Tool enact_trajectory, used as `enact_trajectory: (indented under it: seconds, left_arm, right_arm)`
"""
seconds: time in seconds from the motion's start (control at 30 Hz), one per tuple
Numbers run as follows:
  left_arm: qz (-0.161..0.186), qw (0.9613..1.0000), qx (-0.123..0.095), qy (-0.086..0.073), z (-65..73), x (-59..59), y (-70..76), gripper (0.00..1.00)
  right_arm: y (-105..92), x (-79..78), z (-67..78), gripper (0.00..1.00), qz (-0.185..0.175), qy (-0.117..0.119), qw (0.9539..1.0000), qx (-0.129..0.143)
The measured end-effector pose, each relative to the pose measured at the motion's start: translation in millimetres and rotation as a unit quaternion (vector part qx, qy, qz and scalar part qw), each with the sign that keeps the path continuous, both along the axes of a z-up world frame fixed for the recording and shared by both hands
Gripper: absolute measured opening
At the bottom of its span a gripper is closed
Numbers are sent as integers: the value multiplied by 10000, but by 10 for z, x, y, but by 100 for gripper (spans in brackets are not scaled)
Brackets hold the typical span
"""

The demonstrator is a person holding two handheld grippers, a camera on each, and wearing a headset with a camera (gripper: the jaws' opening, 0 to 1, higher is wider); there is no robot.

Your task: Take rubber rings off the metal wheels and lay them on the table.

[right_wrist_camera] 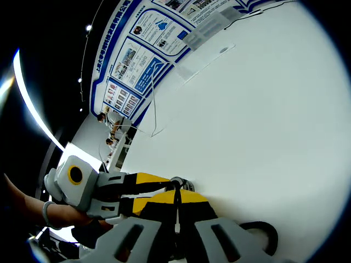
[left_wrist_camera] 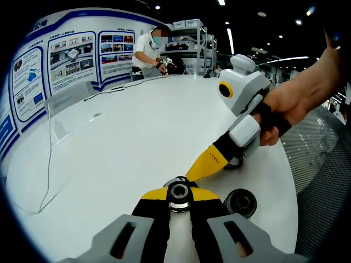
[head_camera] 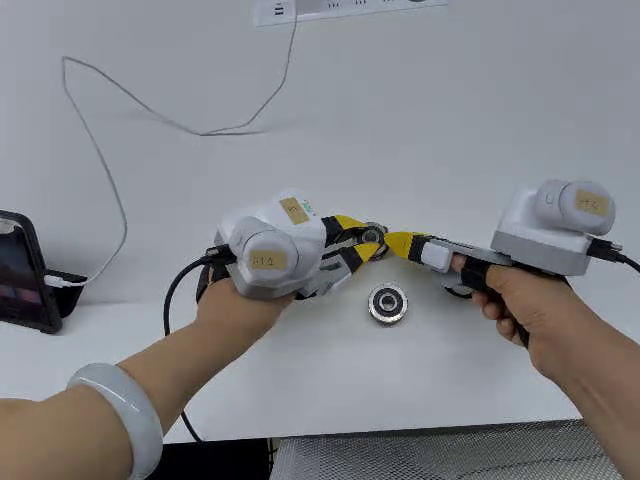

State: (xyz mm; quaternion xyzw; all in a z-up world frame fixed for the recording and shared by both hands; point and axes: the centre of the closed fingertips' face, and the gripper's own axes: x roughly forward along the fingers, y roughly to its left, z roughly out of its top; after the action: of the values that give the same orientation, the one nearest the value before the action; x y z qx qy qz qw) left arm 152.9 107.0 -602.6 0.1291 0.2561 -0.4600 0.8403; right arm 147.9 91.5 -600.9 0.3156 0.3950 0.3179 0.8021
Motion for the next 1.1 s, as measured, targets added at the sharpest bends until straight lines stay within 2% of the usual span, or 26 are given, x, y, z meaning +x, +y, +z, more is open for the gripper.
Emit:
enact_trajectory:
  seconds: [1.1]
  left_arm:
    - [-54, 10000, 13, -22, 1, 0, -9, 13]
  right_arm:
    - [111, -73, 182, 1, 302, -85, 9989, 336]
